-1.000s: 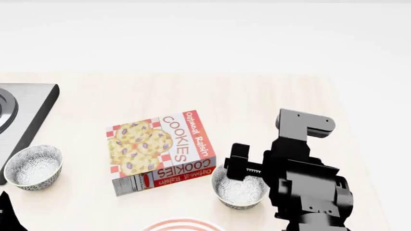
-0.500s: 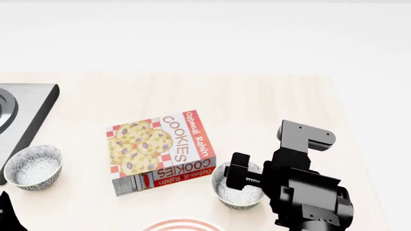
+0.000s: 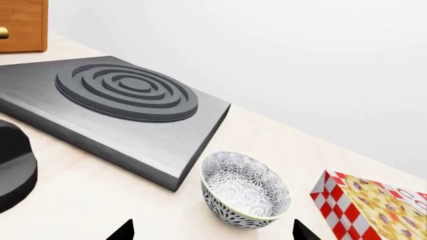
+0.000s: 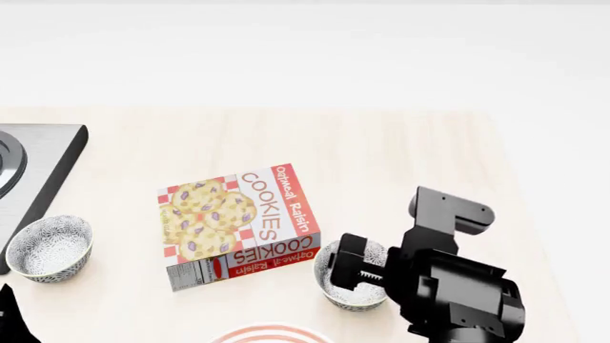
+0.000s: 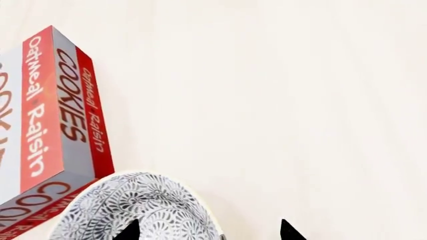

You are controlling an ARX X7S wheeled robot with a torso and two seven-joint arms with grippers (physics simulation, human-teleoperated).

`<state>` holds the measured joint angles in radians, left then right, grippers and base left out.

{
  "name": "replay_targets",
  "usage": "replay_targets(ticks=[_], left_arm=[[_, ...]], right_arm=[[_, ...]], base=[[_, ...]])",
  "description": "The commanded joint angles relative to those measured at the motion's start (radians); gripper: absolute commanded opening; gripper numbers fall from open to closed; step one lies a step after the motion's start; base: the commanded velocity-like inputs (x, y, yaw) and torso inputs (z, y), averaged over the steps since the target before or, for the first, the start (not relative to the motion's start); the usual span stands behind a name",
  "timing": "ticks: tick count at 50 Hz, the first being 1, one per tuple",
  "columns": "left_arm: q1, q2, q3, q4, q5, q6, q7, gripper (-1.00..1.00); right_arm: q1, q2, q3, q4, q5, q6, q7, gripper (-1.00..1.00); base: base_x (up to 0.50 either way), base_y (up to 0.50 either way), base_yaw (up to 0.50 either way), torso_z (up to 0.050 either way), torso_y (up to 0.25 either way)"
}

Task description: Pick the akita bowl next to the plate and place it on the plate.

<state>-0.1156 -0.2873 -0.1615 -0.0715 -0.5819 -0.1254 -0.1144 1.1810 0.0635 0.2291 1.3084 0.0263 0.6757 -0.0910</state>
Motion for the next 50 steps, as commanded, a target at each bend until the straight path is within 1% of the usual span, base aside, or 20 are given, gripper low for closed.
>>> replay_targets(ticks=[1,26,27,31,39,42,49,50], left_arm=[[0.002,-0.002,0.003,0.005,-0.003,-0.001,-0.005,1.00],[-0.004,-0.004,0.009,-0.015,-0.002,0.014,-0.002,1.00],[-0.004,-0.004,0.009,-0.014,-0.003,0.013,-0.002,1.00],[-0.004,-0.004,0.010,-0.018,-0.003,0.017,-0.001,1.00],[0.003,-0.008,0.011,0.002,-0.008,0.007,-0.011,1.00],[0.001,-0.007,0.012,-0.007,-0.007,0.013,-0.007,1.00],[0.004,-0.009,0.013,0.000,-0.012,0.010,-0.010,1.00],[0.002,-0.009,0.013,-0.002,-0.011,0.010,-0.010,1.00]], right_arm=[[0.002,-0.005,0.006,0.000,-0.017,0.046,-0.016,1.00],[-0.009,-0.009,-0.004,0.000,-0.024,0.082,-0.025,1.00],[-0.009,-0.008,0.000,0.000,-0.022,0.075,-0.015,-1.00],[-0.004,-0.008,0.004,0.000,-0.023,0.056,0.011,-1.00],[-0.004,-0.004,0.003,0.000,-0.023,0.007,0.016,-1.00],[0.001,-0.004,-0.011,0.000,-0.029,-0.016,-0.009,-1.00],[0.004,-0.001,-0.031,-0.003,-0.037,-0.072,-0.012,-1.00],[-0.024,-0.008,-0.025,-0.096,-0.024,-0.039,-0.042,-1.00]], base=[[0.00,0.00,0.00,0.000,0.000],[0.00,0.00,0.00,0.000,0.000],[0.00,0.00,0.00,0.000,0.000],[0.00,0.00,0.00,0.000,0.000],[0.00,0.00,0.00,0.000,0.000],[0.00,0.00,0.00,0.000,0.000],[0.00,0.00,0.00,0.000,0.000],[0.00,0.00,0.00,0.000,0.000]])
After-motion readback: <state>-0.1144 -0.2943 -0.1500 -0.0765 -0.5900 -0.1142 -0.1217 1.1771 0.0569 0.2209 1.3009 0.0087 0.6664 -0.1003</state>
